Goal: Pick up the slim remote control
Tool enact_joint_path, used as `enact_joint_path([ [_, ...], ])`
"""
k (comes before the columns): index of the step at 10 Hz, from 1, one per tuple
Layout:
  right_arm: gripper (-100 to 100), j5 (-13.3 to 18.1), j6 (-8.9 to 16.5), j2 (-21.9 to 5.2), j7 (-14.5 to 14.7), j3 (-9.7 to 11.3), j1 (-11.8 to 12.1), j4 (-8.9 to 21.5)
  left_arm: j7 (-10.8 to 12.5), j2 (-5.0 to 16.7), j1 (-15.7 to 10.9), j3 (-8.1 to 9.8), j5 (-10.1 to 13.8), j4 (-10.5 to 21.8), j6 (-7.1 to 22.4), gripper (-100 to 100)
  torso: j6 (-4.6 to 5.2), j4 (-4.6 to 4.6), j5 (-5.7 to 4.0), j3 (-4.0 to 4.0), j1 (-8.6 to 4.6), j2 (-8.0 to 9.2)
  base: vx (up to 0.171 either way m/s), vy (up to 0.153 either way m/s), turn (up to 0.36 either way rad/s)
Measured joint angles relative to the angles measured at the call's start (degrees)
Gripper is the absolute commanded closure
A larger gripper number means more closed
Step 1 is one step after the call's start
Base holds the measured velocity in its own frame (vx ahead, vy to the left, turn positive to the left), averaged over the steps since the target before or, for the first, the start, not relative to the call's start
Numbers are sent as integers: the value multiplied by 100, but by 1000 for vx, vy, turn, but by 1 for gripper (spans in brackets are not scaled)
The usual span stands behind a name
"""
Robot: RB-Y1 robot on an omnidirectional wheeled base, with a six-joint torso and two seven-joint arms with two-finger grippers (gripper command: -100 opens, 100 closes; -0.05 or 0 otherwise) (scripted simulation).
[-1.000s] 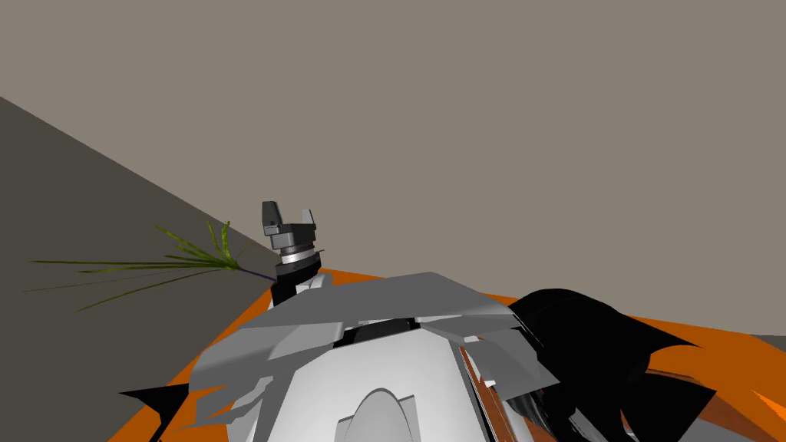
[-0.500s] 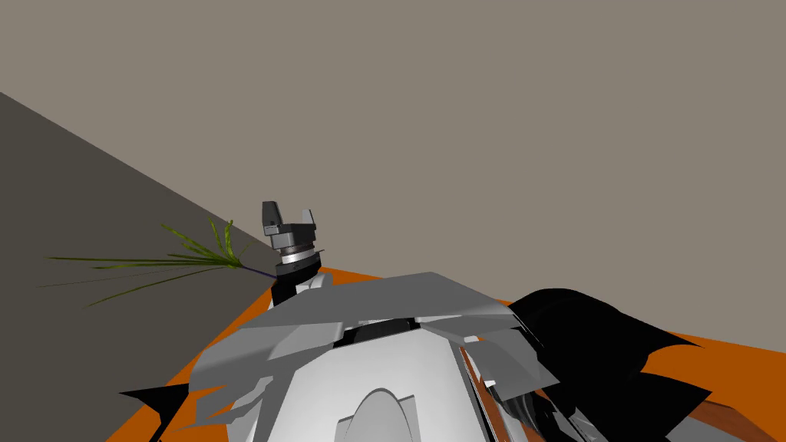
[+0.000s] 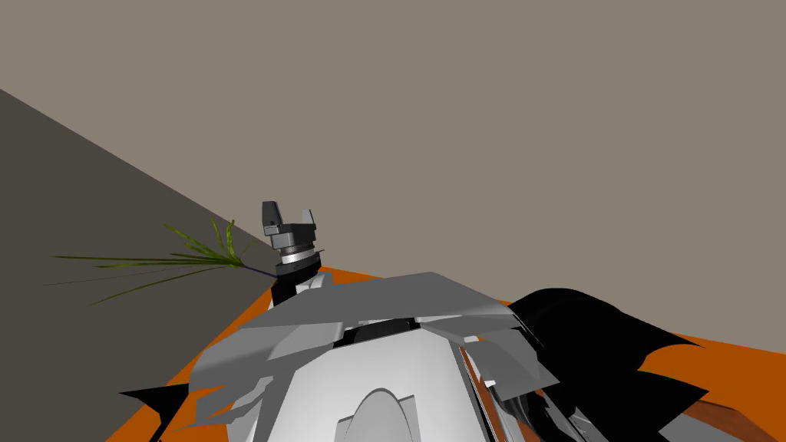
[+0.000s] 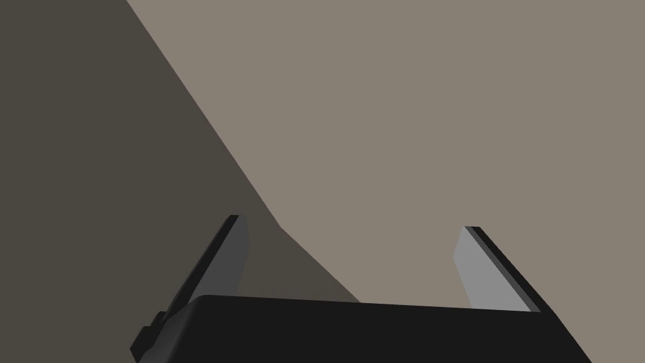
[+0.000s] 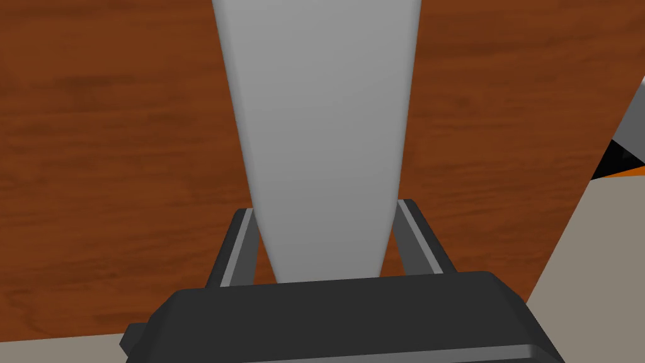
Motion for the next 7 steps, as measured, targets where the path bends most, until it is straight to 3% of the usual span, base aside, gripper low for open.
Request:
enact_joint_path([
  [1, 100, 0, -1, 1, 0, 0, 0, 0, 0, 0, 0, 0, 0, 0, 0, 0, 0, 0, 1, 0, 0, 0, 0, 0, 0],
  [2, 0, 0, -1, 1, 0, 0, 0, -1, 0, 0, 0, 0, 0, 0, 0, 0, 0, 0, 1, 0, 1, 0, 0, 0, 0],
  [3, 100, 0, -1, 1, 0, 0, -1, -1, 0, 0, 0, 0, 0, 0, 0, 0, 0, -1, 2, 0, 1, 0, 1, -11, -7],
  [4, 100, -18, 32, 55, 40, -2, -34, 53, 0, 0, 0, 0, 0, 0, 0, 0, 6, 3, -17, 2, -2, 1, 4, -3, -13],
  [7, 100, 23, -152, -155, 16, -93, 111, -45, 0, 0, 0, 0, 0, 0, 0, 0, 3, 4, -22, 5, -9, 5, 4, -2, -12],
])
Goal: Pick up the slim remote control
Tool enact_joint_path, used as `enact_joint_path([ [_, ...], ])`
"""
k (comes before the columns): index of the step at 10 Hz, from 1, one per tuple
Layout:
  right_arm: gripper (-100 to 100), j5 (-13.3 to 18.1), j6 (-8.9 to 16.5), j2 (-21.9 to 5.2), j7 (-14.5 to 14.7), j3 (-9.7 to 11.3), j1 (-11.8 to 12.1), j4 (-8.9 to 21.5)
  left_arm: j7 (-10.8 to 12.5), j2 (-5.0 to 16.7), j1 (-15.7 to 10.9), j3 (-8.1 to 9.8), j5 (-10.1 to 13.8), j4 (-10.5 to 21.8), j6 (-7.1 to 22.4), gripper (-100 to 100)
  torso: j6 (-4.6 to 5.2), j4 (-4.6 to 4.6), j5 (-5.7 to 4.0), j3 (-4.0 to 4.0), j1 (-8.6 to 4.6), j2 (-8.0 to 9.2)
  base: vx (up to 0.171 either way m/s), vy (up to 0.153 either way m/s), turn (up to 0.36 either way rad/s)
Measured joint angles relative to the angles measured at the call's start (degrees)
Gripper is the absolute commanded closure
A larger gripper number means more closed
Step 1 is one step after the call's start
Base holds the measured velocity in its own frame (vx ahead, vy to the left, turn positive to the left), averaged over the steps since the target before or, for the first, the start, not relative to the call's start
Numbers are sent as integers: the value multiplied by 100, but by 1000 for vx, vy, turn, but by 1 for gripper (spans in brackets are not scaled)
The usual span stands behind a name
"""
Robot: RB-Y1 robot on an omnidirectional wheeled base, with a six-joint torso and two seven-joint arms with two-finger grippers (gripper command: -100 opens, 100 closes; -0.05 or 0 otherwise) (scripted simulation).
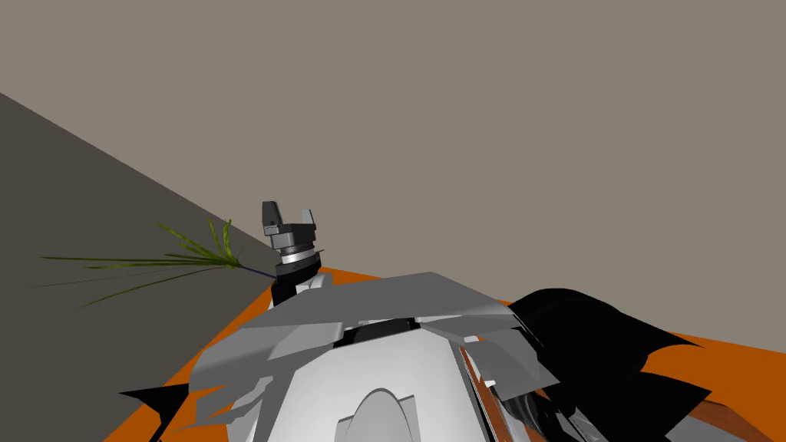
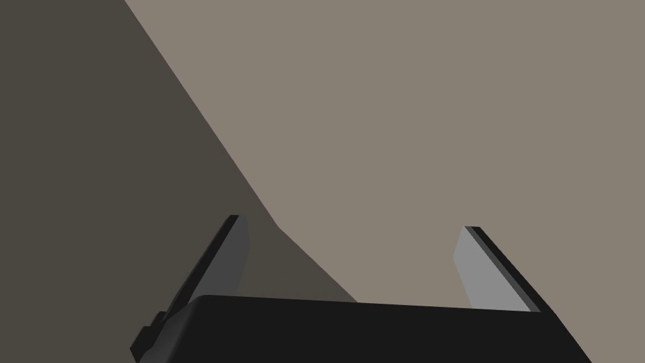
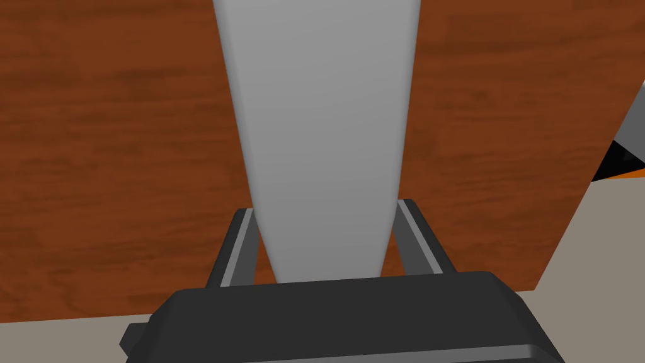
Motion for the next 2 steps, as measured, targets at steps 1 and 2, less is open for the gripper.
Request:
enact_joint_path([
  [1, 100, 20, -28, -58, -45, -3, 29, -45, 0, 0, 0, 0, 0, 0, 0, 0, 1, 0, 2, 0, 0, 0, 0, 0, 0],
  [2, 0, 23, -39, -67, -49, -6, 31, -46, 0, 0, 0, 0, 0, 0, 0, 0, 2, 0, 0, 0, 1, 0, 0, 0, 0],
])
